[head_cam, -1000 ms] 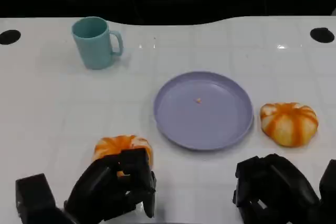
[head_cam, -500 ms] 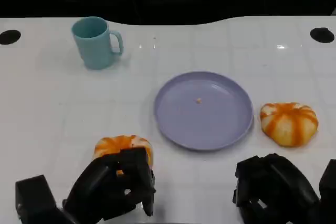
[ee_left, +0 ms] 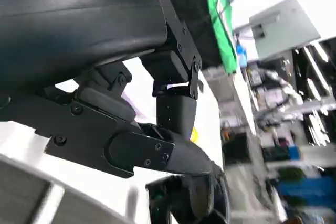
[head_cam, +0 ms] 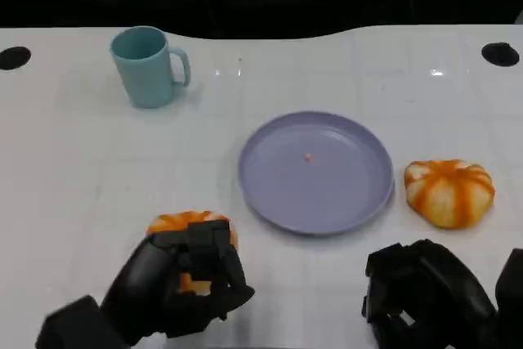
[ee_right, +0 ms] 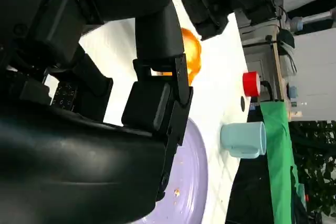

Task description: Grasp the bread from the table and place it into the plate.

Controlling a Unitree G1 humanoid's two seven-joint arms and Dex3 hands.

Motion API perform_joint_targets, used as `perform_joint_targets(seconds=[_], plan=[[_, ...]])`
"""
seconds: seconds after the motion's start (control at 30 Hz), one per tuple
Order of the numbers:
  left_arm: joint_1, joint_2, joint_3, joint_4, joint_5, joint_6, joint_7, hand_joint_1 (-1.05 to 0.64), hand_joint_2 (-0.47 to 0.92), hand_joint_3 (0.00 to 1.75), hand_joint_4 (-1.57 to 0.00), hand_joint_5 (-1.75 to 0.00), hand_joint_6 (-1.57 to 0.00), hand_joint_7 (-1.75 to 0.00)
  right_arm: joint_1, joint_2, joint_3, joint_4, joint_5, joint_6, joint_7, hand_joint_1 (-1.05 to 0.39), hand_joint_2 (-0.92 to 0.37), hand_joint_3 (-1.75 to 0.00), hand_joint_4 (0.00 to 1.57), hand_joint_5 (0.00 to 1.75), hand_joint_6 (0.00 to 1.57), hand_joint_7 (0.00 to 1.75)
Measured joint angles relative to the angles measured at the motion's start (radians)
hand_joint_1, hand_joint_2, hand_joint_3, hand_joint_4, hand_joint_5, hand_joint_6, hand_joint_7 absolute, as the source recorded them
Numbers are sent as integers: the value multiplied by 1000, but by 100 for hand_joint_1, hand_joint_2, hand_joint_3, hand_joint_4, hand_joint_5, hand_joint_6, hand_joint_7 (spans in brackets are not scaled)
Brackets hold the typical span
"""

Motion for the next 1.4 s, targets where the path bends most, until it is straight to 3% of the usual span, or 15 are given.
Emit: perform_joint_targets(seconds=[0.13,0.23,0.33,0.6,0.7,0.8,1.0,1.23,1.4], plan=[[33,15,-5,-133,93,83,77,-73,92,39,-80,-175,-64,-152,0,0,0,0,1,0,1,-105,-3,-138,154,132,157,102],[53,38,-12,-233,155,159,106,-71,92,32,-67,-172,-56,-132,0,0,1,0,2,0,2,-105,-4,-137,154,131,157,101],[66,68,-18,-324,253,222,134,-72,92,29,-64,-152,-47,-104,0,0,1,0,2,0,2,-105,-3,-137,154,131,157,101],[72,153,-59,-478,651,332,228,-77,92,23,-43,-110,-31,-57,-4,1,1,11,8,3,12,-105,-3,-136,155,129,157,100],[72,178,-79,-514,780,380,228,-77,92,20,-38,-104,-29,-46,-4,2,1,15,6,3,11,-105,-4,-135,156,128,157,100],[71,190,-98,-540,860,412,228,-77,92,17,-25,-109,-29,-30,-5,4,1,15,6,3,10,-105,-5,-134,155,128,157,100],[55,200,-137,-585,1008,489,206,-76,92,9,-15,-101,-29,-15,-5,10,1,16,1,4,-2,-105,-2,-139,155,129,157,101],[25,214,-195,-585,1228,552,197,-77,90,1,-21,-79,-31,-5,-6,10,1,17,7,4,10,-105,-1,-138,155,130,157,98],[10,215,-231,-575,1341,582,193,-72,80,0,-16,-75,-28,-3,-6,10,0,17,9,6,17,-105,-5,-133,153,130,157,99]])
